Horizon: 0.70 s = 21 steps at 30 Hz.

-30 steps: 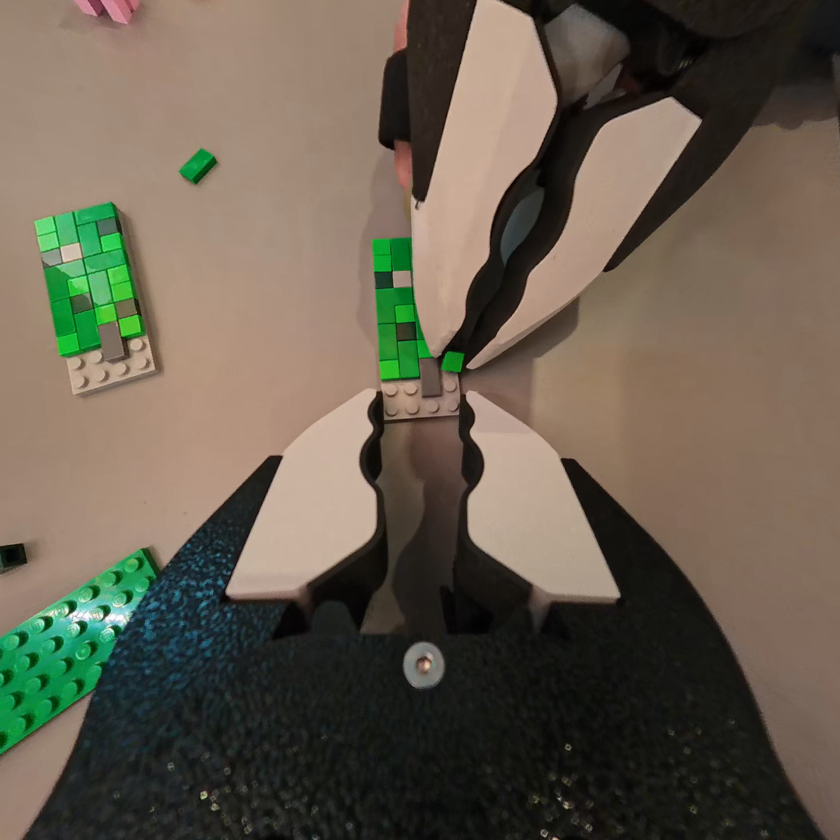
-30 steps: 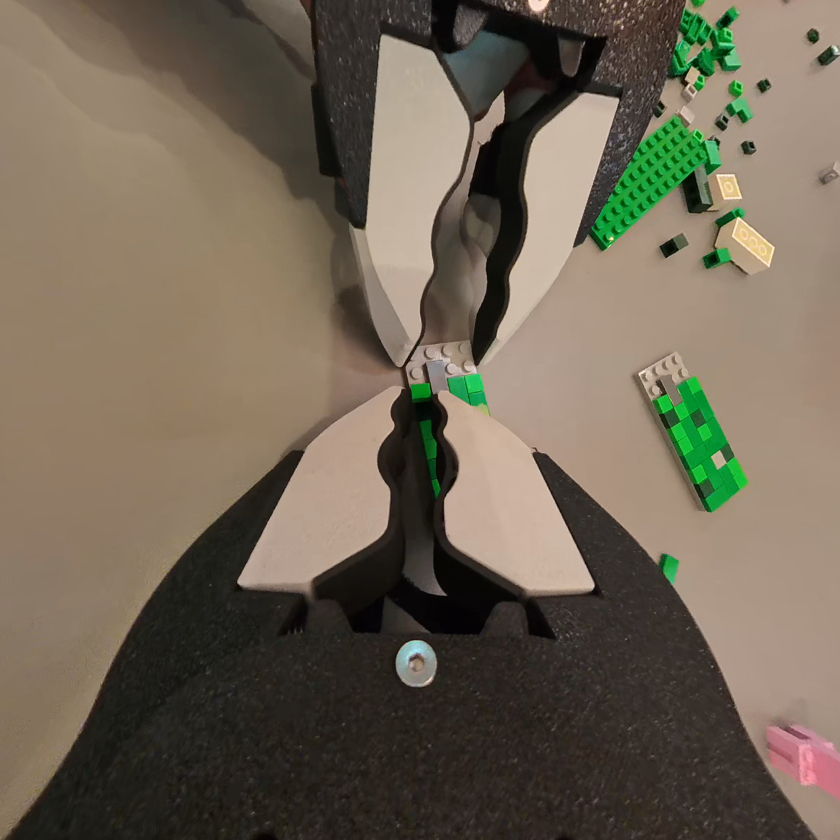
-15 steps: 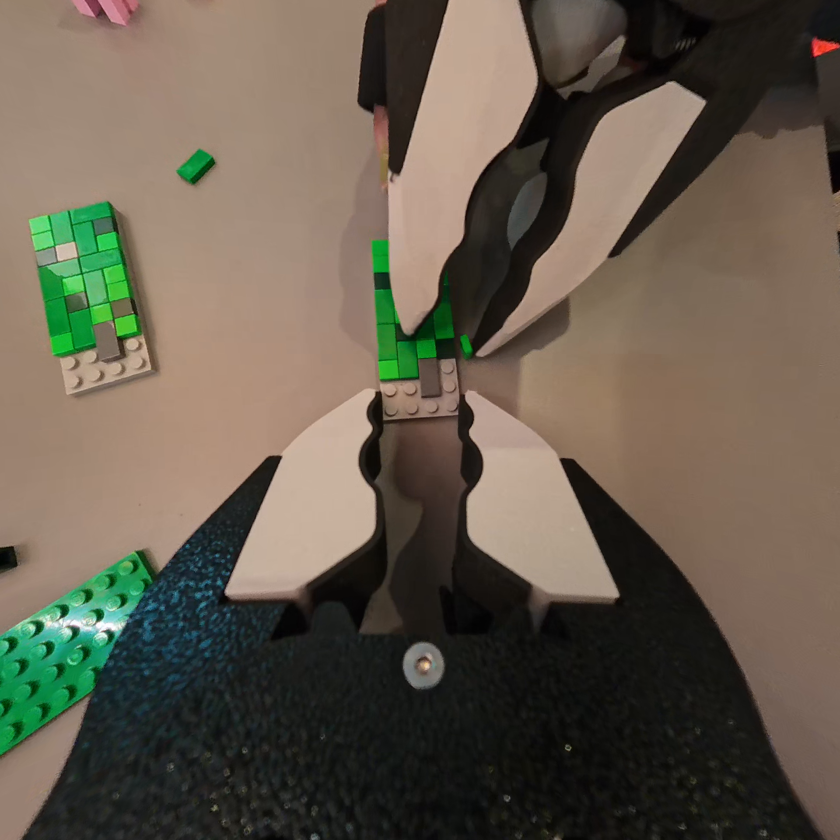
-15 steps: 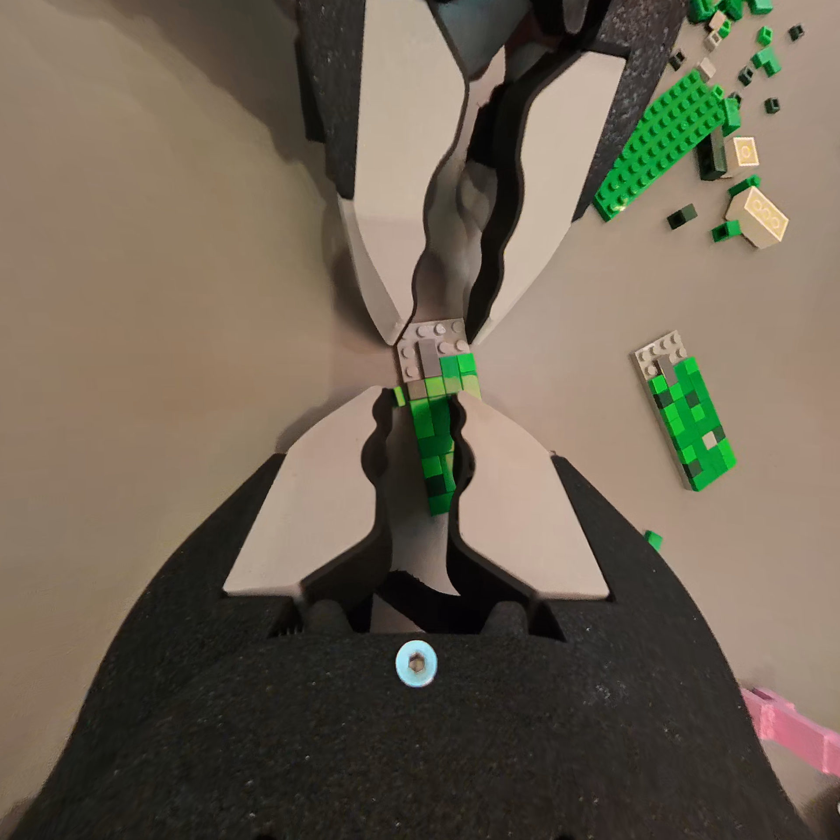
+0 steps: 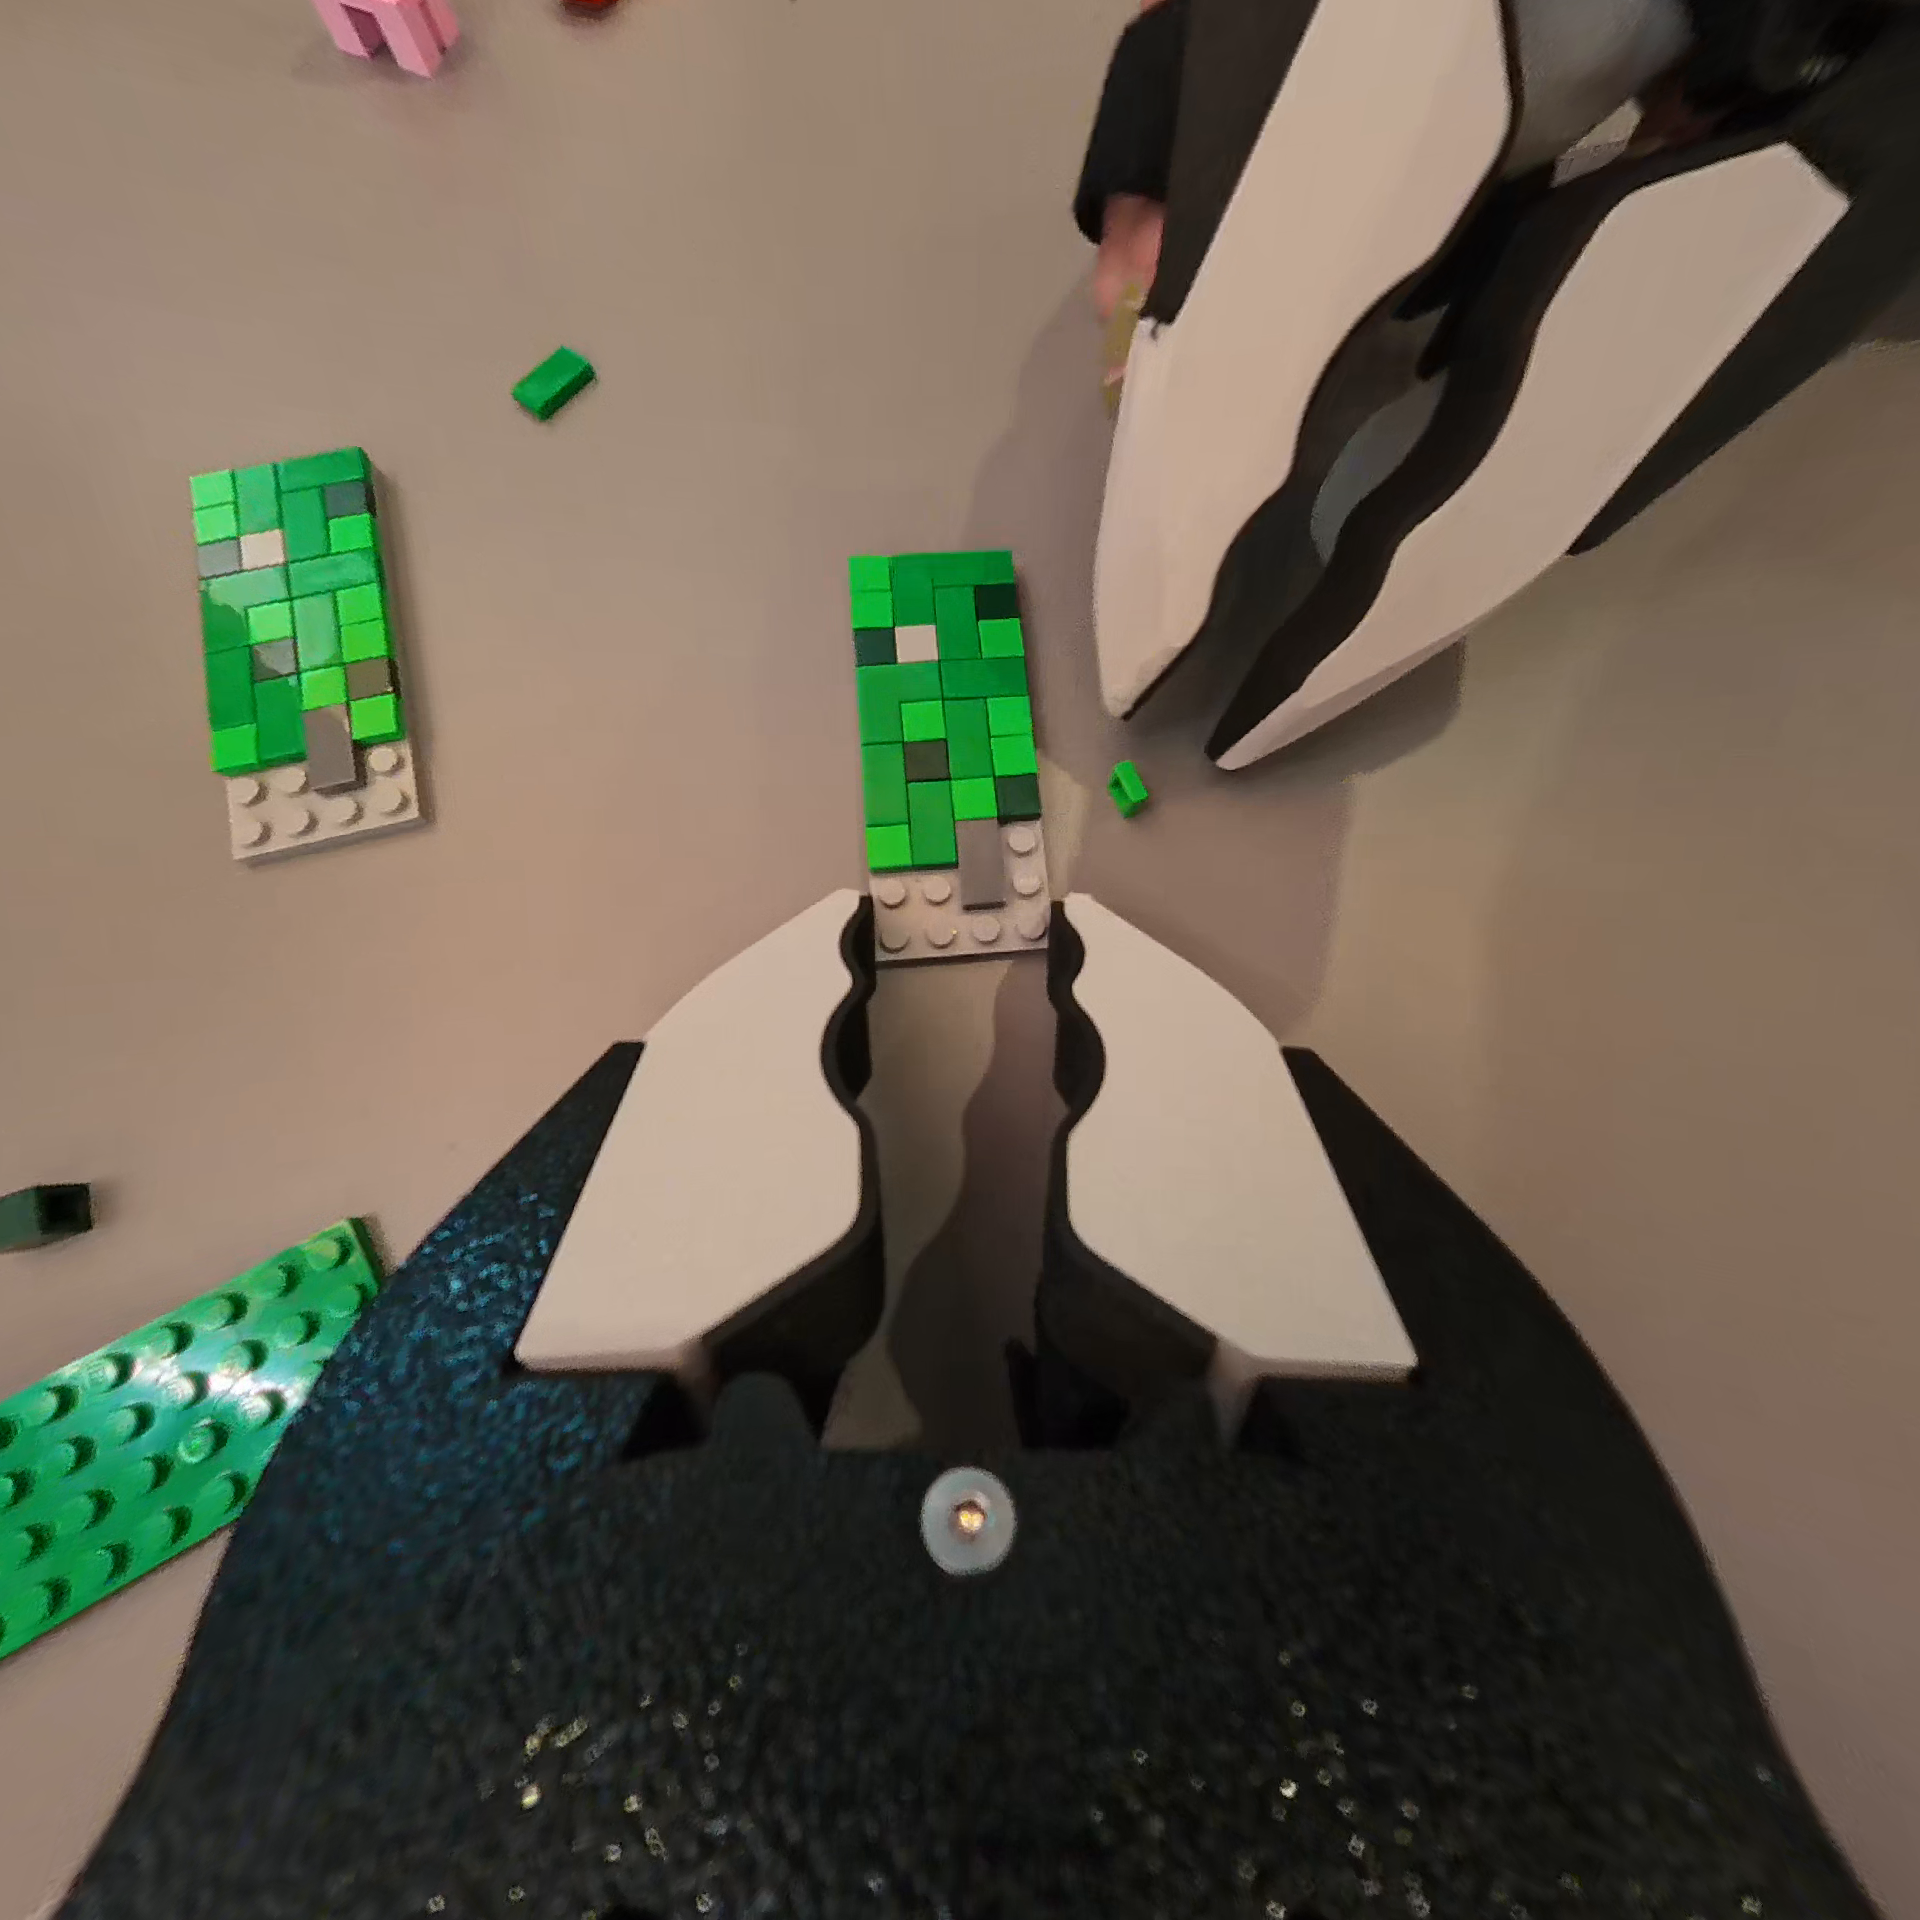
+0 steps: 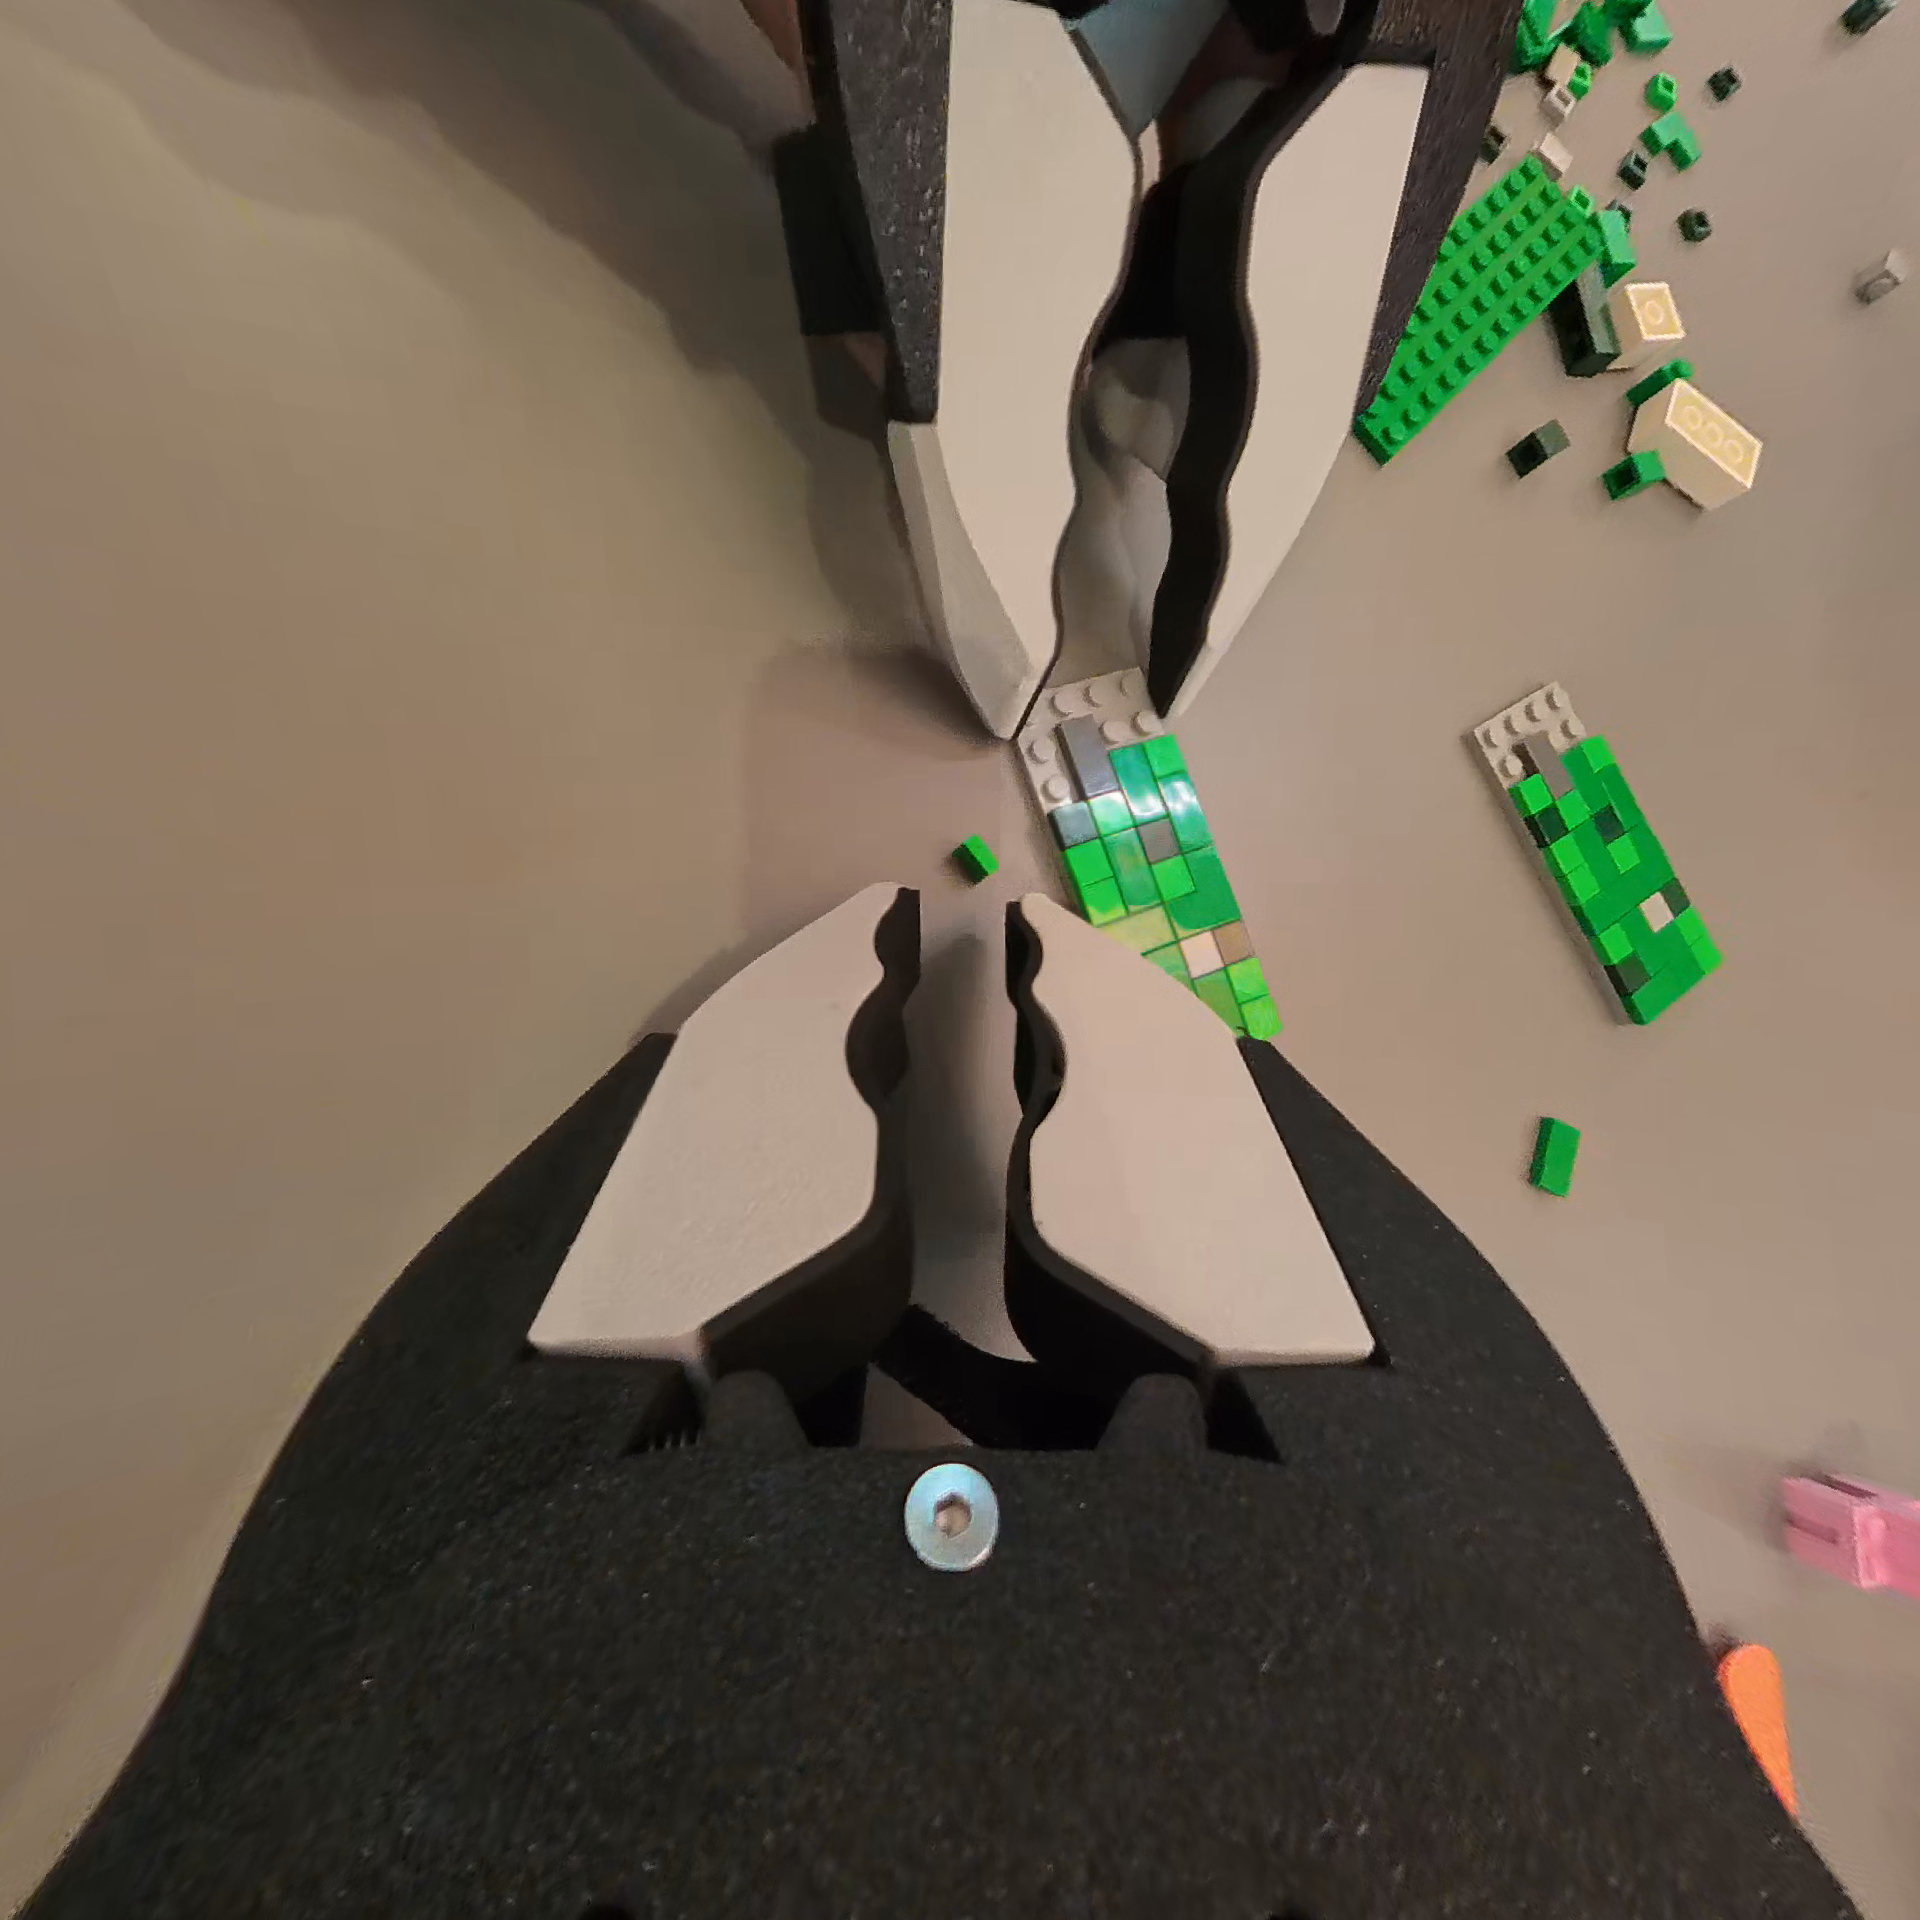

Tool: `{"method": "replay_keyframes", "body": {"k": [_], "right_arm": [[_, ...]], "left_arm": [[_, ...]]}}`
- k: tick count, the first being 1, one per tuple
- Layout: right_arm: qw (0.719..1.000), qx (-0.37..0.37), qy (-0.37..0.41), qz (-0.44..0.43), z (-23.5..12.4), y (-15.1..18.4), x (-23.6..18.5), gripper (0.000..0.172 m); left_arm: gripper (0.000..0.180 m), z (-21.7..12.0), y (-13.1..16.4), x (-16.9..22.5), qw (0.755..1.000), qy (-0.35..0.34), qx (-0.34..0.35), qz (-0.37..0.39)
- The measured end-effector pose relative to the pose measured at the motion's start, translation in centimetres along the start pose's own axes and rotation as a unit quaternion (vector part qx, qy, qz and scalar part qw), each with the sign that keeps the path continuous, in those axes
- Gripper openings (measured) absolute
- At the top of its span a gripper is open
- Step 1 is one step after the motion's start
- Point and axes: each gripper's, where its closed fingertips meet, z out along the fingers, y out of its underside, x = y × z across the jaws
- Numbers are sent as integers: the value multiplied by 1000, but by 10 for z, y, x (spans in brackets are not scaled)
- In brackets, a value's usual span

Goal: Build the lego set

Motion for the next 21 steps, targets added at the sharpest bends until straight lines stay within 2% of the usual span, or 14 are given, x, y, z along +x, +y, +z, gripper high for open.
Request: {"method": "replay_keyframes", "body": {"k": [6, 16, 21], "right_arm": [[1000, 11, -7, -15, 2, -3, 3, 10], [994, -20, -24, -109, 4, 0, -10, 2], [996, -11, -27, -90, 0, -1, -13, 0]], "left_arm": [[31, -1, 0, 0, 1000, 5, 9, -2], [31, -1, 1, 0, 1000, 5, 16, -2], [31, -1, 0, 0, 1000, 7, 18, -4]]}}
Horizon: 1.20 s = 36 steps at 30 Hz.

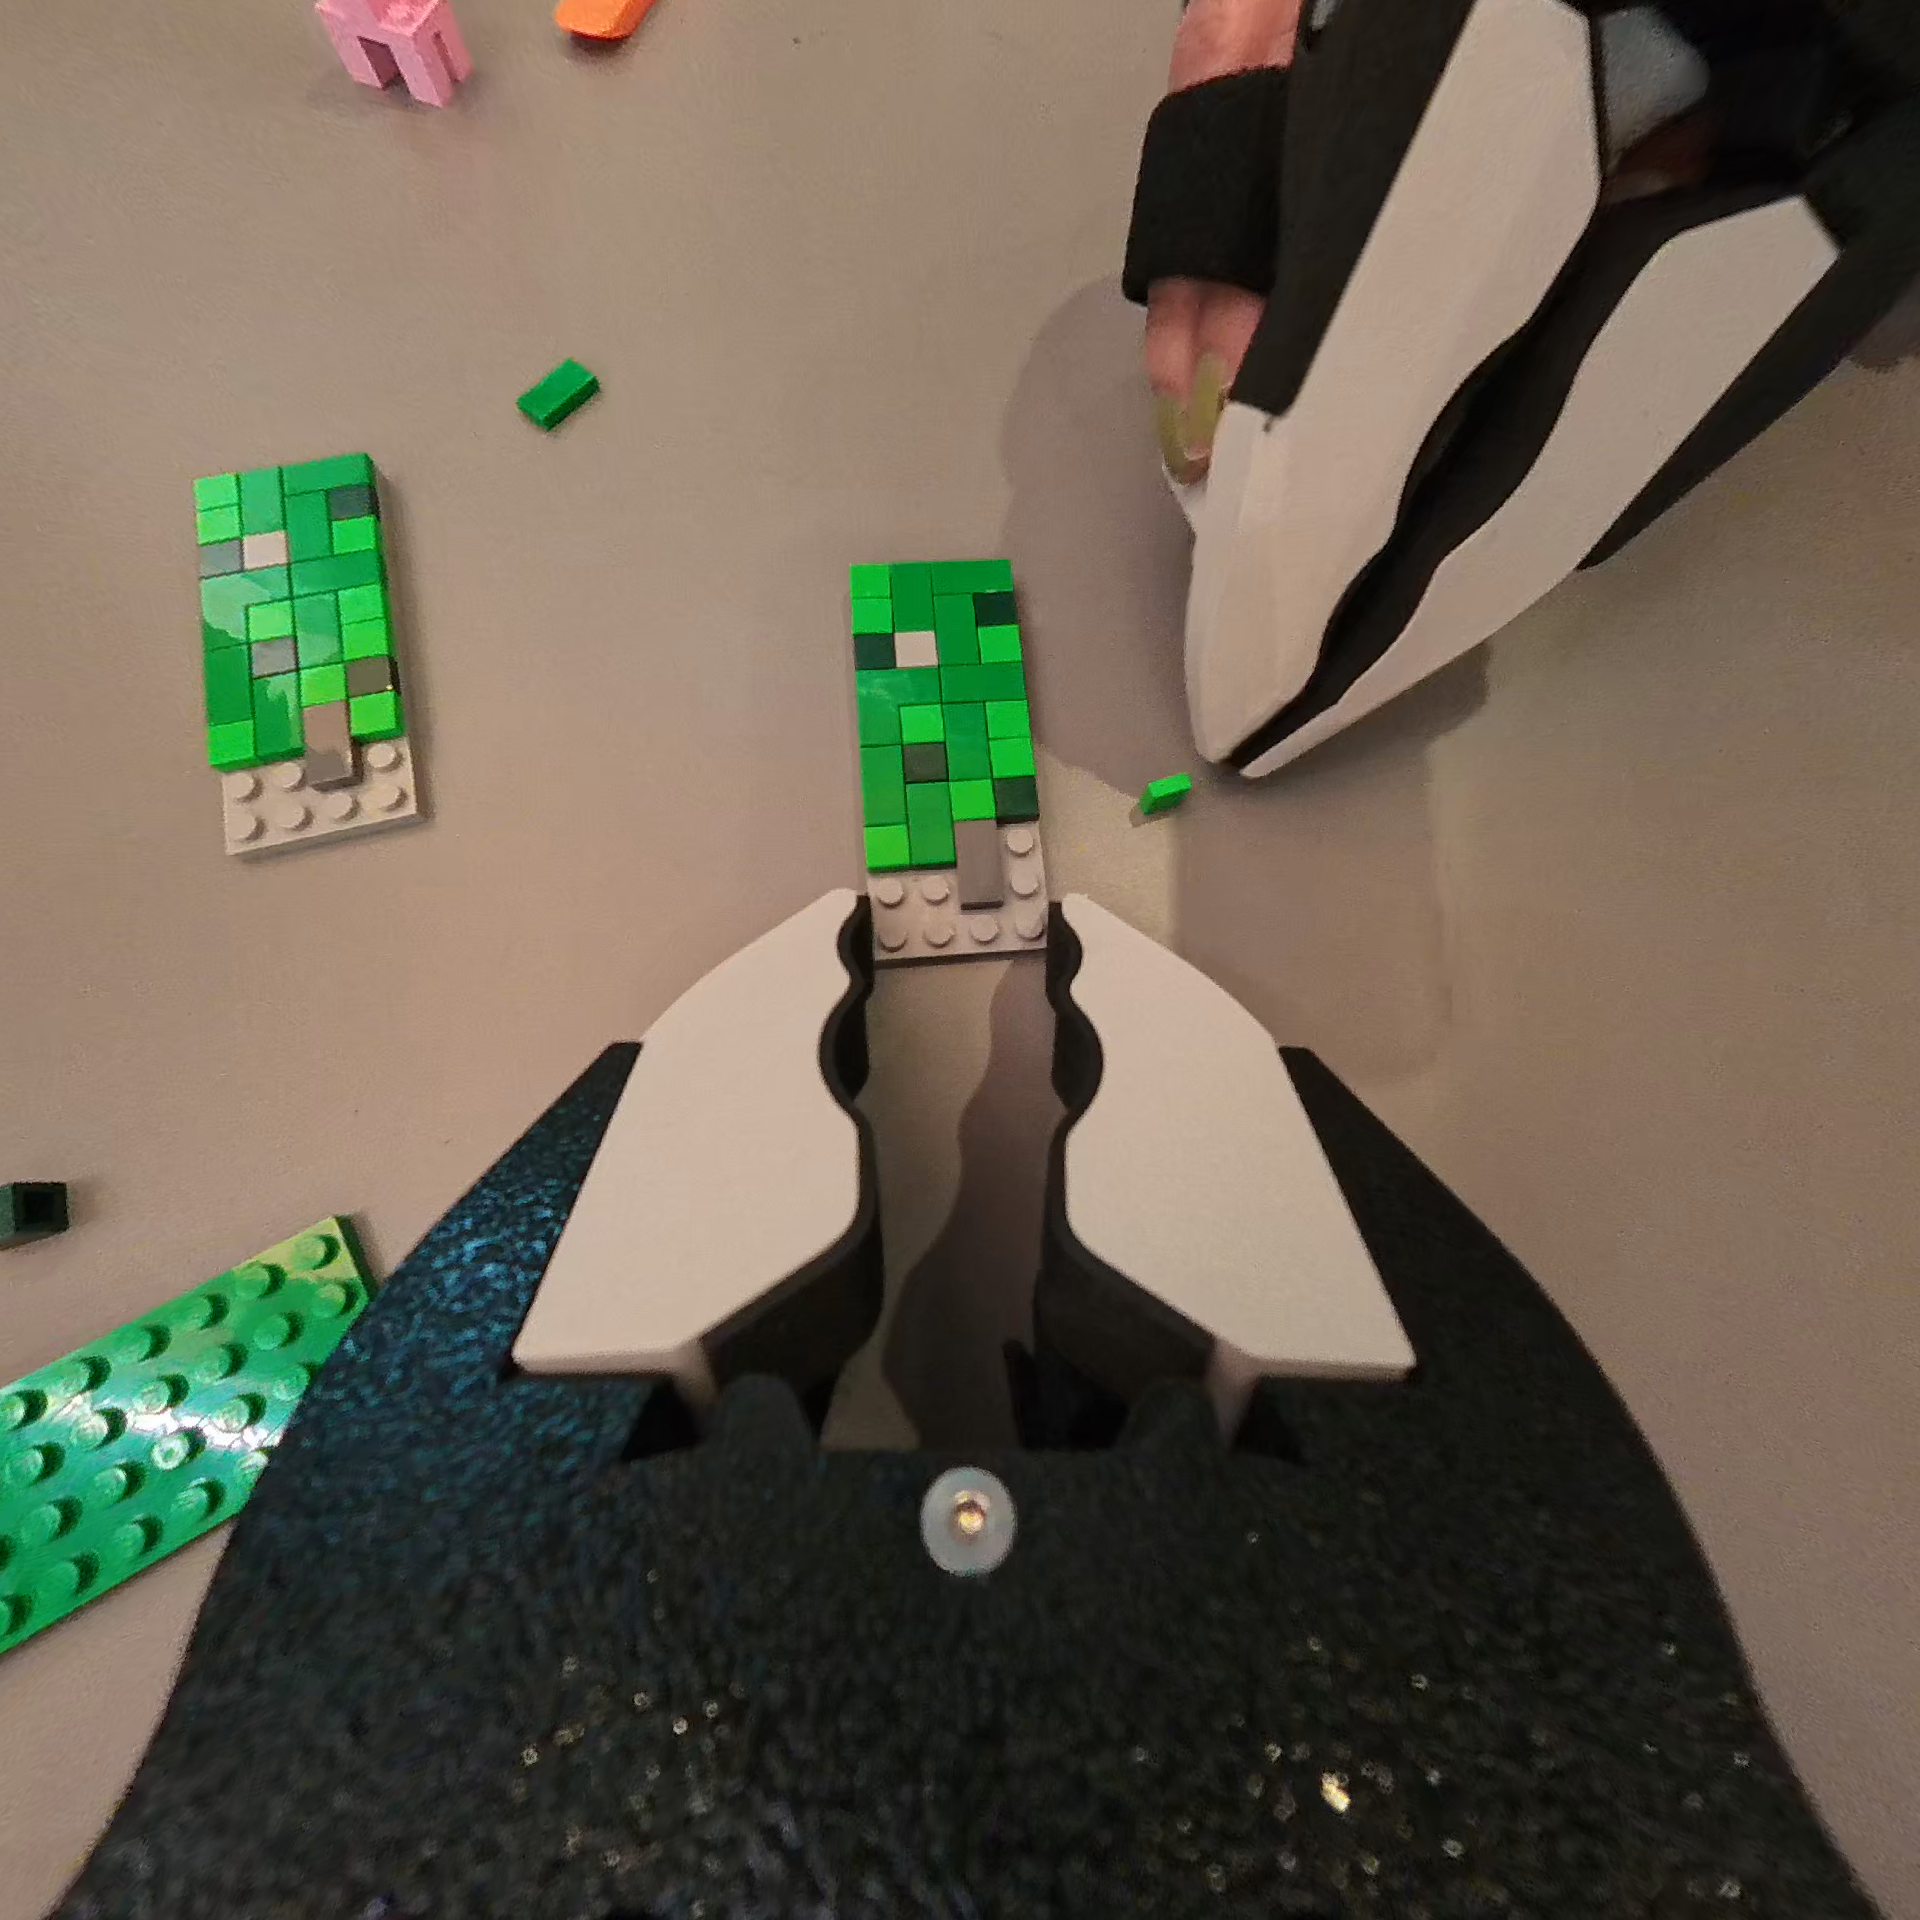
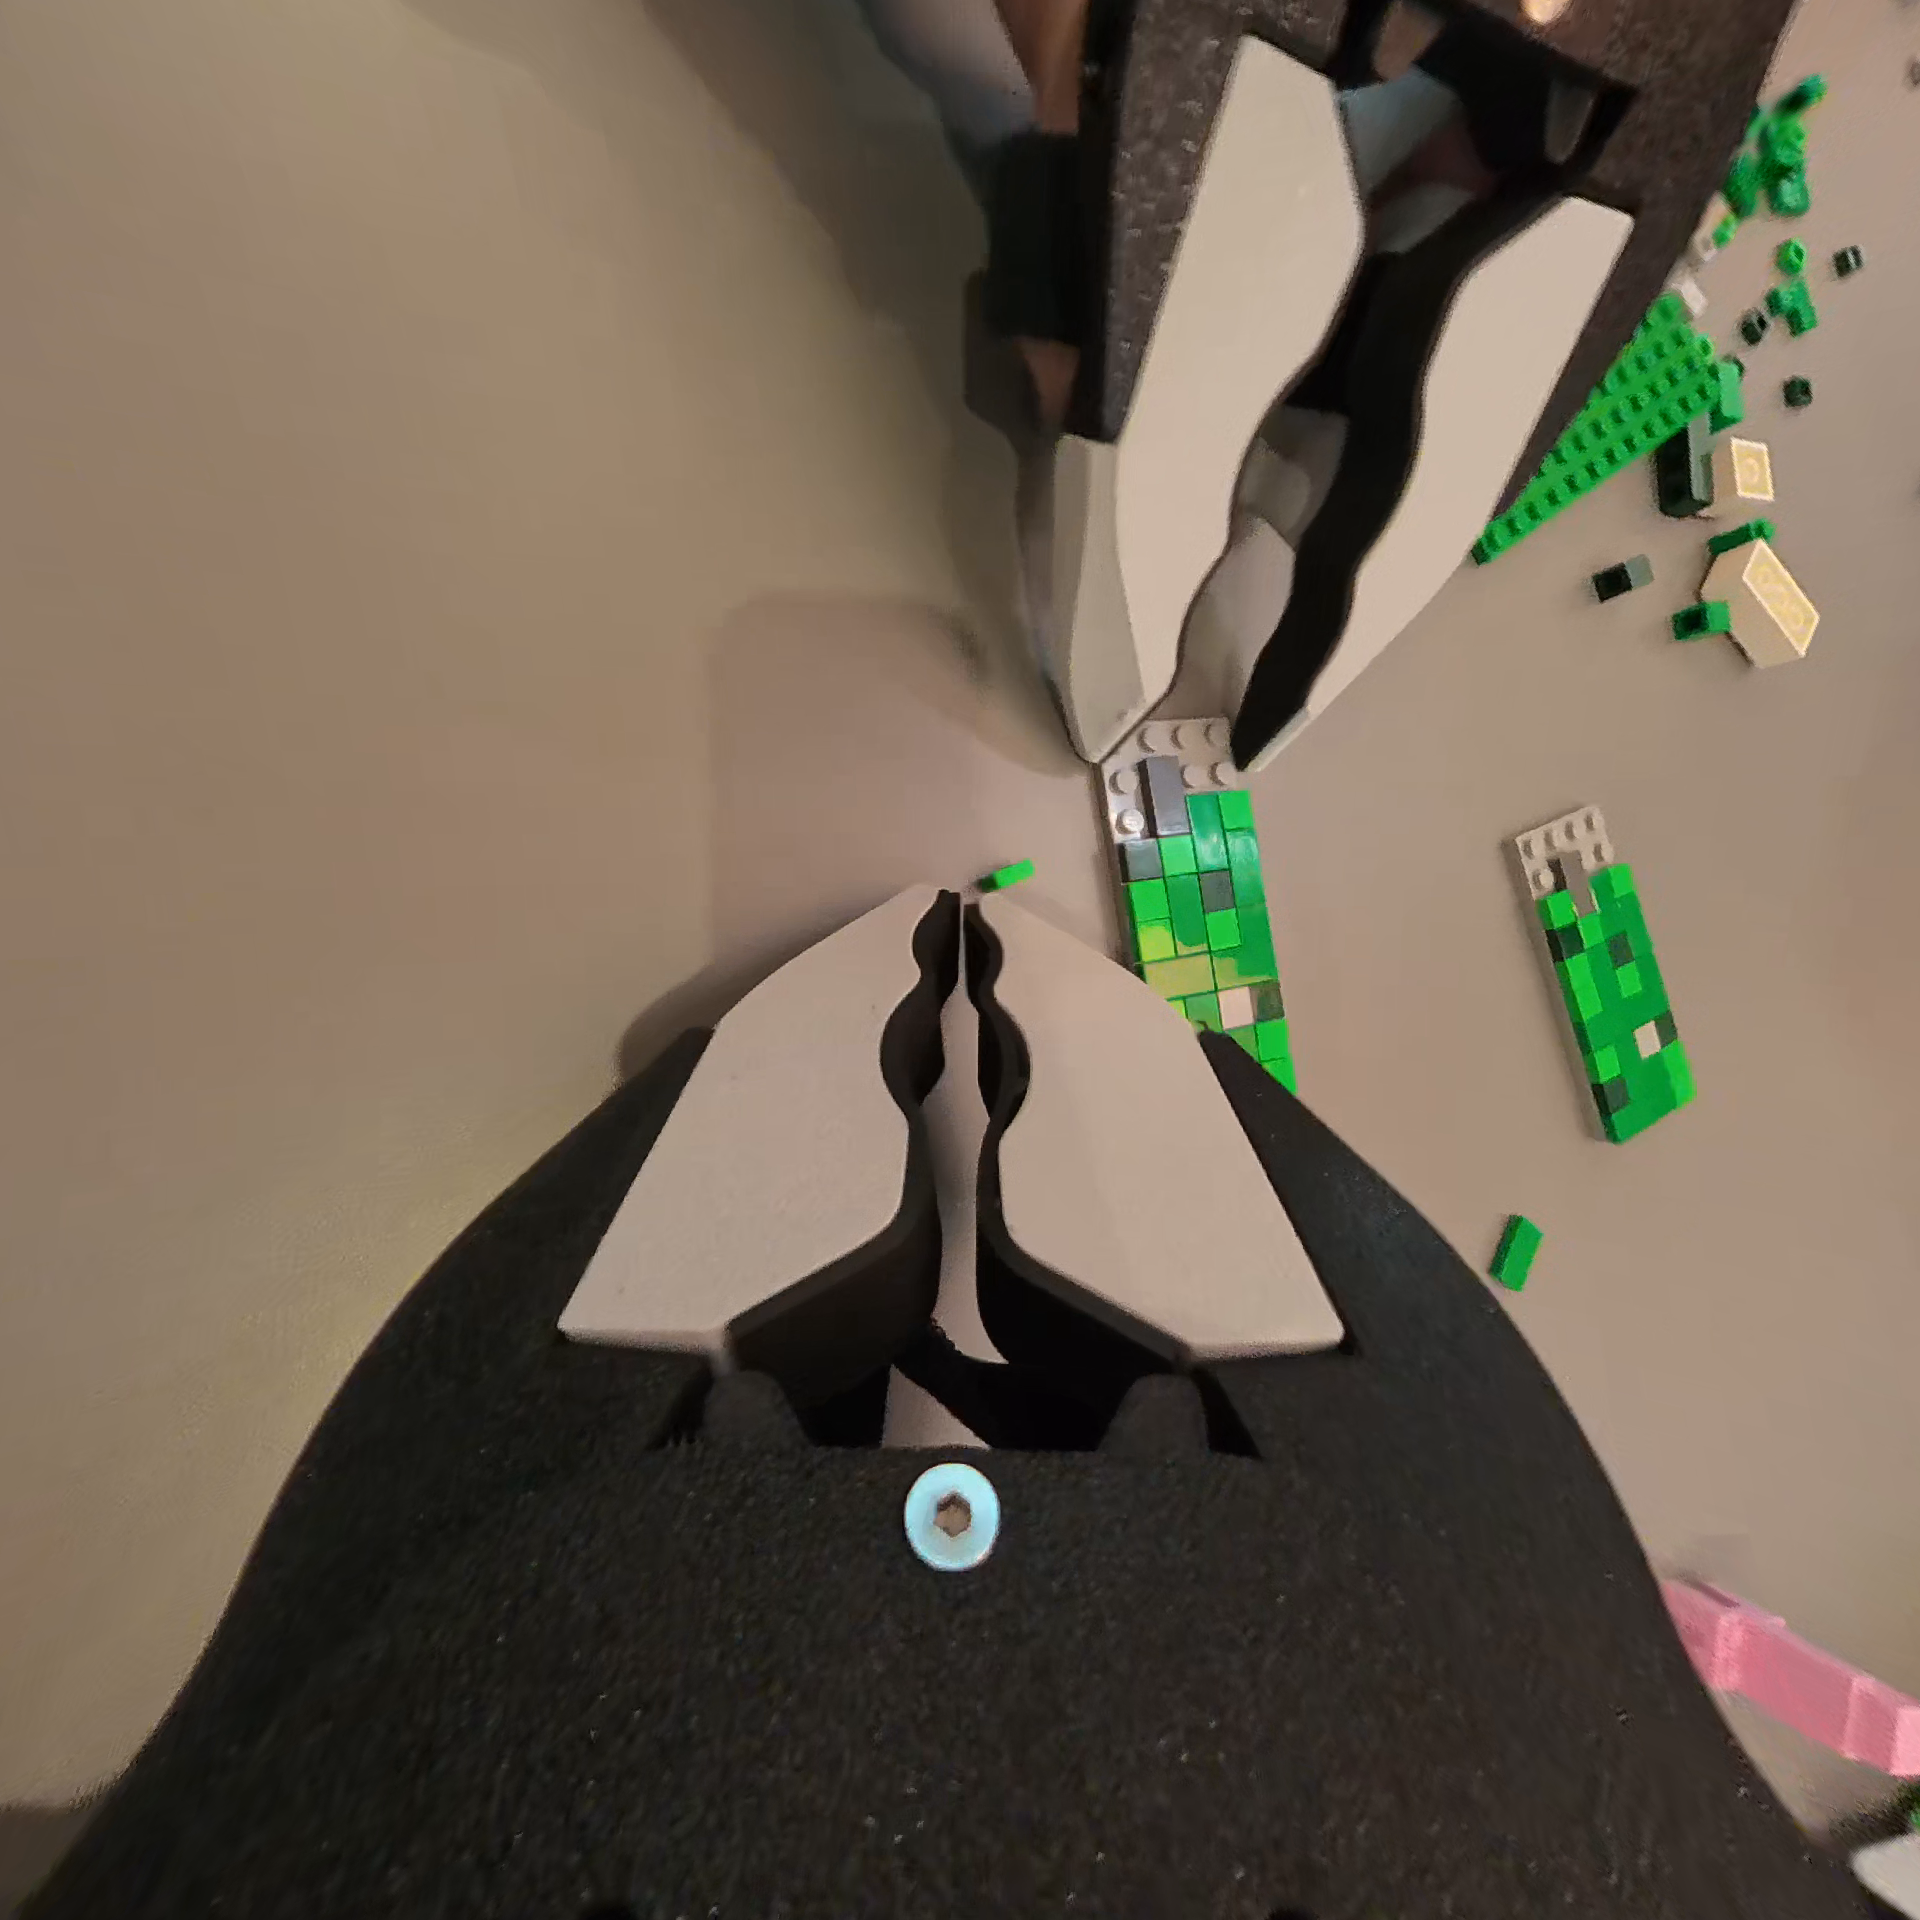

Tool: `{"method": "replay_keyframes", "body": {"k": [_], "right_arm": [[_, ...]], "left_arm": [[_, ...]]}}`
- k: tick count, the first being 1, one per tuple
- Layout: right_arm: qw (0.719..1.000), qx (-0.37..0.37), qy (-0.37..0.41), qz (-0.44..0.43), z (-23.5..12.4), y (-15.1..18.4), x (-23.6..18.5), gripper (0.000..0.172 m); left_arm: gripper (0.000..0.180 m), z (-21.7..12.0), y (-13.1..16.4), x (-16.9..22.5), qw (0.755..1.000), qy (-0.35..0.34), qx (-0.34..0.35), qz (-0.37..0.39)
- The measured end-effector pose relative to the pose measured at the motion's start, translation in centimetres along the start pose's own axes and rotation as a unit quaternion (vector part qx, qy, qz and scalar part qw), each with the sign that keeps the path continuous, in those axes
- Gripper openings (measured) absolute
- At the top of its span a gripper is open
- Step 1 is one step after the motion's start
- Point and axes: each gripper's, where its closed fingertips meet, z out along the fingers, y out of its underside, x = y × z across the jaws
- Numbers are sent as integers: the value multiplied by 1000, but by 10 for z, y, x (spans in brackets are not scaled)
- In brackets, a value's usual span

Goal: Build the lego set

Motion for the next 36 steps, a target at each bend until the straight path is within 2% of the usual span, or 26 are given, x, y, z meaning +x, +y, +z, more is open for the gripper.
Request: {"method": "replay_keyframes", "body": {"k": [2, 5, 8, 11, 16, 25, 32, 36], "right_arm": [[999, 6, 7, 52, 0, -2, 7, 3], [989, 18, -27, 147, 3, -6, 5, 10], [982, 21, -18, 189, 5, -4, 9, 10], [981, 14, -7, 192, 7, -2, 9, 3], [979, 20, -11, 204, 8, -3, 9, 2], [951, 36, -6, 306, -2, 3, 37, 0], [934, 5, -111, 339, -4, 5, 49, 0], [948, 51, -158, 271, -10, -25, 30, 6]], "left_arm": [[31, 0, 0, 0, 1000, 0, 1, -1], [31, 0, 0, 0, 1000, 0, 2, -2], [31, 0, 0, 0, 1000, 0, 3, -2], [31, 0, 0, -1, 1000, -1, 2, 0], [31, 1, 0, -1, 1000, -3, 2, 2], [31, 0, 0, 2, 1000, 5, 4, 15], [31, 1, 1, 4, 1000, 8, 4, 25], [31, 0, 1, 3, 1000, 4, 4, 27]]}}
